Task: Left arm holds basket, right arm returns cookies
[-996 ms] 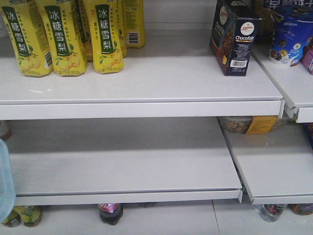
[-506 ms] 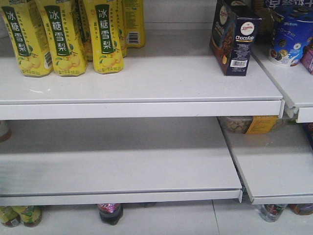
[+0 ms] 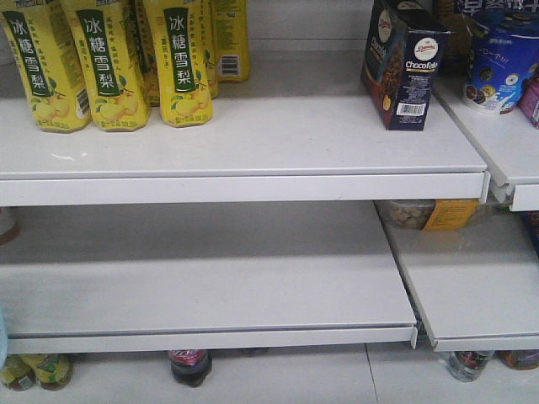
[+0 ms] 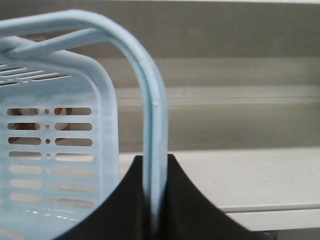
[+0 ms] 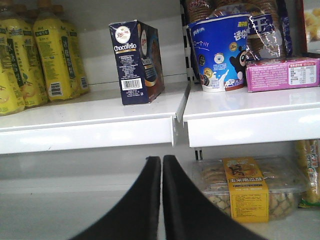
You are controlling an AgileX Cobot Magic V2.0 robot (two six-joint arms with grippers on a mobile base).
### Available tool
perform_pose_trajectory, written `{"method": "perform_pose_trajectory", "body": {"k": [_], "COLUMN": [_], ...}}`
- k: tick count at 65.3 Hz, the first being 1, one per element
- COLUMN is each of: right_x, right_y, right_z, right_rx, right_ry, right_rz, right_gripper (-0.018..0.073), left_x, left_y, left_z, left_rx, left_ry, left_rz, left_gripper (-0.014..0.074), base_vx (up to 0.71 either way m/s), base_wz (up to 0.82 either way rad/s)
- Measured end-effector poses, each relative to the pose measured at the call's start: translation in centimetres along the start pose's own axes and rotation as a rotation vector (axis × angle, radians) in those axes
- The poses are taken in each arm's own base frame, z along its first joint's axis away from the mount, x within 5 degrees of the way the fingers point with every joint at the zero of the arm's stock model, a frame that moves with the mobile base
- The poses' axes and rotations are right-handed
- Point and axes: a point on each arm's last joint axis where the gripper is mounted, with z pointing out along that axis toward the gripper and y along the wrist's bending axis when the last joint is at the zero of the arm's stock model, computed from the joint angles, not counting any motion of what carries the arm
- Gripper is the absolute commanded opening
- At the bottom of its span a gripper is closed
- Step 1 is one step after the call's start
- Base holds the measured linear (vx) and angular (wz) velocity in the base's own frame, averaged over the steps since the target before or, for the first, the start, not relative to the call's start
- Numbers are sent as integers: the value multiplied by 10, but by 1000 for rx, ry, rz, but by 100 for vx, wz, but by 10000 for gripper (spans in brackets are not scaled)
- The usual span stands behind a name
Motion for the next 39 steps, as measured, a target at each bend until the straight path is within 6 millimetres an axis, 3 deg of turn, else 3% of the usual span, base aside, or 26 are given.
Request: {"method": "perform_pose_trajectory", "body": {"k": [39], "right_x": [0], "right_y": [0], "right_z": [0], "right_rx": [0], "right_ry": [0], "right_rz": [0], "right_gripper": [-8], "left_x": [0], "left_y": [2], "left_z": [0], "left_rx": [-34], "left_ry": [-2], "left_rz": [-3], "left_gripper": [-6], "base_vx": [0], "base_wz": [0]}}
